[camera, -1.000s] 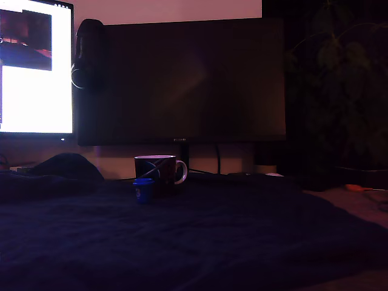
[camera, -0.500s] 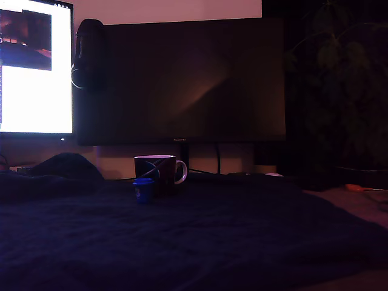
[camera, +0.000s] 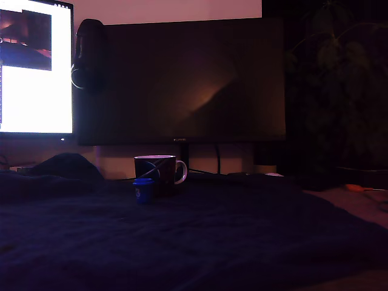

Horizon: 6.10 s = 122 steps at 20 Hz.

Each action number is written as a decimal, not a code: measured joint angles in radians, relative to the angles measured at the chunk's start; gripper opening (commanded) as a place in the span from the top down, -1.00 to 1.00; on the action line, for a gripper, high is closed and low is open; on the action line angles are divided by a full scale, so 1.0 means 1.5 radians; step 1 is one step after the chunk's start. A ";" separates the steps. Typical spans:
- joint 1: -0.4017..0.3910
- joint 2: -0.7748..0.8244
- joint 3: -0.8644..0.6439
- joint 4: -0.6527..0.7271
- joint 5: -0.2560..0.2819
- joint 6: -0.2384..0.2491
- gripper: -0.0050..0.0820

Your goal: Pick up the coffee capsules on the table and drop them inside the coffee cup

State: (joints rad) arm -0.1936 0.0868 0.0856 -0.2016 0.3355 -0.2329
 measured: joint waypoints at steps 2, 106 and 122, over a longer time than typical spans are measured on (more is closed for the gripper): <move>-0.022 0.024 0.000 0.027 -0.015 0.000 0.93; -0.124 1.292 0.406 0.824 -0.033 0.154 -0.54; -0.124 1.311 0.473 0.717 -0.034 0.170 0.35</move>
State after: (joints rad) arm -0.3790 2.0529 0.7956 0.8738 0.2848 0.0219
